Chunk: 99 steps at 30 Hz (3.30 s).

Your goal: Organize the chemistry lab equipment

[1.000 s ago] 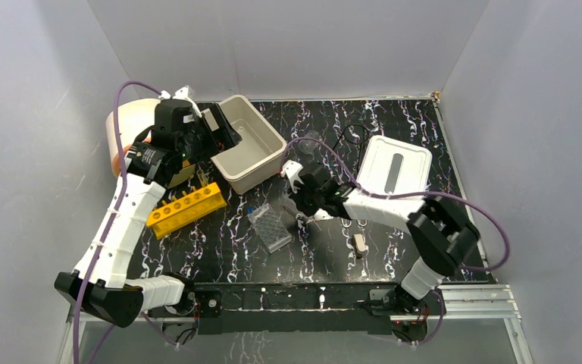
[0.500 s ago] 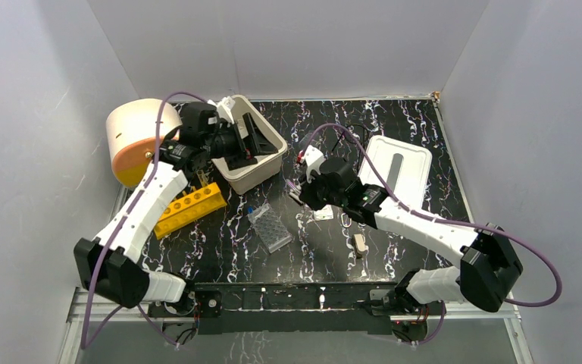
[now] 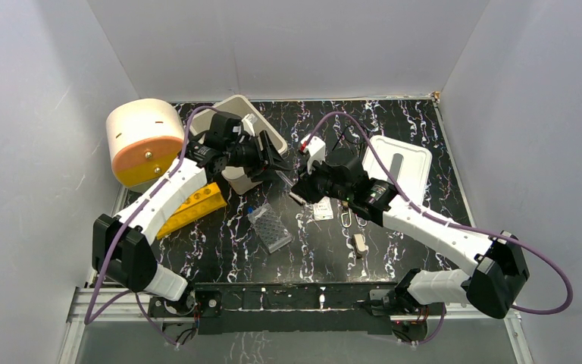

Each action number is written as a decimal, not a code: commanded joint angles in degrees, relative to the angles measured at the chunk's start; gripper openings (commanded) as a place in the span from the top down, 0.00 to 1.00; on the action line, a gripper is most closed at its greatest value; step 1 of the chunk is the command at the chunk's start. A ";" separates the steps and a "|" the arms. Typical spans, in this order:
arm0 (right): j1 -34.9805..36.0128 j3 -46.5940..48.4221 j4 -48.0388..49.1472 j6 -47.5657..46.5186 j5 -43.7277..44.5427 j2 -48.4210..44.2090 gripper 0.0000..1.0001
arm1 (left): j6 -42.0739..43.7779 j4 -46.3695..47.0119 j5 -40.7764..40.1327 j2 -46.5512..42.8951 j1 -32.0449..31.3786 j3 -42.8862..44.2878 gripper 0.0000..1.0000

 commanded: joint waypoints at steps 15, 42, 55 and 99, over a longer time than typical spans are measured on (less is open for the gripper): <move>-0.43 3.58 2.59 1.59 -3.62 -1.17 0.82 | -4.84 1.81 2.15 -3.63 -0.02 -3.27 0.91; -5.88 0.23 22.35 61.74 4.45 -6.36 0.33 | -31.14 27.39 8.57 -5.84 2.17 -3.51 1.00; -5.88 -1.33 15.28 67.63 17.52 -14.34 0.51 | -39.39 34.71 8.46 -6.99 3.10 -5.18 1.00; -5.91 1.94 12.76 57.26 13.55 -12.51 0.82 | -40.71 34.60 9.16 -7.46 4.74 -7.87 0.66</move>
